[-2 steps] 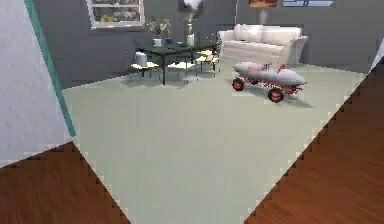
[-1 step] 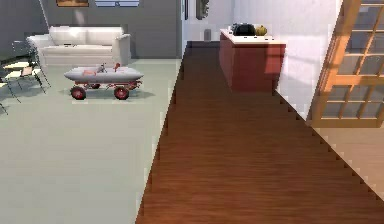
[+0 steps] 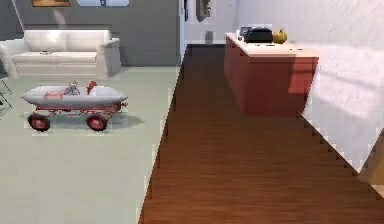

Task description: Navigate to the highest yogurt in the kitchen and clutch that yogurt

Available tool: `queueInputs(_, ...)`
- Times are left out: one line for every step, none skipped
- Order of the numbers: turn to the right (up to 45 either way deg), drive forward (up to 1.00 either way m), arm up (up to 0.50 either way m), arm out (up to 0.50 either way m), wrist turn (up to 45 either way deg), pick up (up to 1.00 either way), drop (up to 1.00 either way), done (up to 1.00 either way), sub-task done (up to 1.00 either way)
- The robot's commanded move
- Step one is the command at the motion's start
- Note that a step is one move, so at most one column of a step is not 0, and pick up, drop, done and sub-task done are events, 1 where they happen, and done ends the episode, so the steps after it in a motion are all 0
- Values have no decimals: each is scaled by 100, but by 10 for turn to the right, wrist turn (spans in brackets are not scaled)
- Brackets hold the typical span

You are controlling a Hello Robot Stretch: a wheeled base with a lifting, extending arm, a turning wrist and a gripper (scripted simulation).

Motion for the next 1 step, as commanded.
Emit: queueInputs(0,100,0,0,0,0,0,0,0)
